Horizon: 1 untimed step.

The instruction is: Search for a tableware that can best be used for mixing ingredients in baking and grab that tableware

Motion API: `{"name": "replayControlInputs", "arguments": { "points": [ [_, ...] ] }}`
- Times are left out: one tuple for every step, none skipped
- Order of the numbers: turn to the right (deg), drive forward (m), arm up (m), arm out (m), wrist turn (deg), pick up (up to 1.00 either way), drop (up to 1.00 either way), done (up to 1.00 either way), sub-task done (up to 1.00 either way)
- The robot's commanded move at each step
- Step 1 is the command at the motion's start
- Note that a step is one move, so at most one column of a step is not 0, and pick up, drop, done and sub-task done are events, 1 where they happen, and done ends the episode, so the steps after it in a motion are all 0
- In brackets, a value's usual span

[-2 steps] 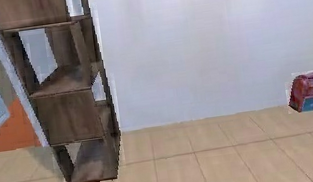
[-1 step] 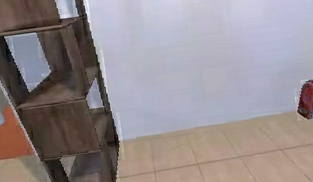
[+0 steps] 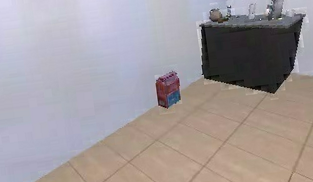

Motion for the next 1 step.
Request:
{"name": "replayControlInputs", "arguments": {
  "points": [
    [0.0,0.35,0.00,0.00,0.0,0.00,0.00,0.00,0.00]
  ]
}}
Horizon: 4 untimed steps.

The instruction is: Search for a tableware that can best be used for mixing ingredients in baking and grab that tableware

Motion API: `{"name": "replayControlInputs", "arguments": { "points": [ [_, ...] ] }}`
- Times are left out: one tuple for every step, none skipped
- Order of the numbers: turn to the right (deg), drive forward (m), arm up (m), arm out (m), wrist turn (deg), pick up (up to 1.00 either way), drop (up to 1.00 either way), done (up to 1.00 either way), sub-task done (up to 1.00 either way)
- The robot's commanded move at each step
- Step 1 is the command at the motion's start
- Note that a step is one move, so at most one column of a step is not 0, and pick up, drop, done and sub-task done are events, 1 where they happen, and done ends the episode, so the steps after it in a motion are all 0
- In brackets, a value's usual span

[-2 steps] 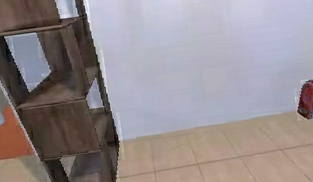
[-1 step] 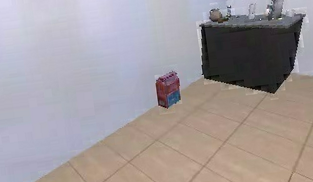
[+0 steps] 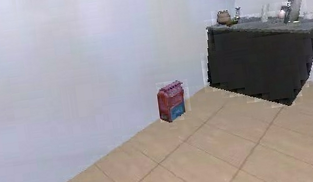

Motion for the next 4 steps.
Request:
{"name": "replayControlInputs", "arguments": {
  "points": [
    [42.0,0.00,0.00,0.00,0.0,0.00,0.00,0.00,0.00],
    [0.0,1.00,0.00,0.00,0.0,0.00,0.00,0.00,0.00],
    [3.0,0.00,0.00,0.00,0.0,0.00,0.00,0.00,0.00],
    [0.0,1.00,0.00,0.00,0.0,0.00,0.00,0.00,0.00]
  ]
}}
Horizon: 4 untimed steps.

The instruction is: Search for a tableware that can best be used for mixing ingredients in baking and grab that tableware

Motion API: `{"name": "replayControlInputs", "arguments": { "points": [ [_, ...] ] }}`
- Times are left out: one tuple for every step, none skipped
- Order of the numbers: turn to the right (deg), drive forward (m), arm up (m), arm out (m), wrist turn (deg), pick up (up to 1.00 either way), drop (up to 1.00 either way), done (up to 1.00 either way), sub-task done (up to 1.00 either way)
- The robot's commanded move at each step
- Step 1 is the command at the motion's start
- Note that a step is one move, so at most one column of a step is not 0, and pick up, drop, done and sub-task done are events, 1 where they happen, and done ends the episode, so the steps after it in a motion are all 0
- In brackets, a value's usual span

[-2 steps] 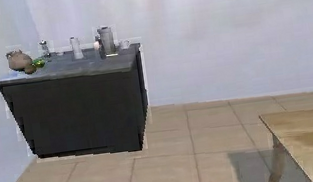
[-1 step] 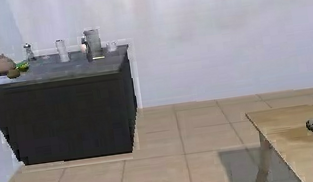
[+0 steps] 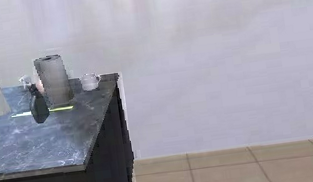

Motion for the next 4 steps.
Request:
{"name": "replayControlInputs", "arguments": {
  "points": [
    [0.0,0.10,0.00,0.00,0.0,0.00,0.00,0.00,0.00],
    [30.0,0.00,0.00,0.00,0.0,0.00,0.00,0.00,0.00],
    [0.0,0.55,0.00,0.00,0.0,0.00,0.00,0.00,0.00],
    [45.0,0.00,0.00,0.00,0.0,0.00,0.00,0.00,0.00]
  ]
}}
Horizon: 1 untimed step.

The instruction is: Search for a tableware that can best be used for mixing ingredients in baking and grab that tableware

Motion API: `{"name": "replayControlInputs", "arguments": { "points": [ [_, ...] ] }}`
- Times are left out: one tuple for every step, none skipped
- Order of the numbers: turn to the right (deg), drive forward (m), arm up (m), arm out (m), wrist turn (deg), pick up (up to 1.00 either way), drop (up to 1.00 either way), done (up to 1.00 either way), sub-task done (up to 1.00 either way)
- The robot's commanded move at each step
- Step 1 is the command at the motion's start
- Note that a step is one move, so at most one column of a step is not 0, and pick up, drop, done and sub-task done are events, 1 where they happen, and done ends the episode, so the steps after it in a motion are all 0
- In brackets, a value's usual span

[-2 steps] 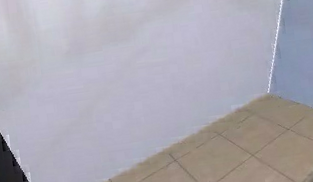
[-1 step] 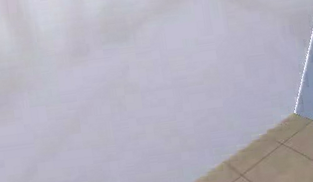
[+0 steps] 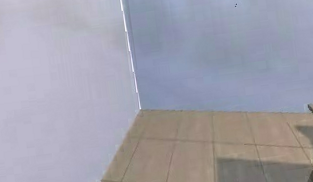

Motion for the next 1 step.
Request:
{"name": "replayControlInputs", "arguments": {
  "points": [
    [21.0,0.00,0.00,0.00,0.0,0.00,0.00,0.00,0.00]
  ]
}}
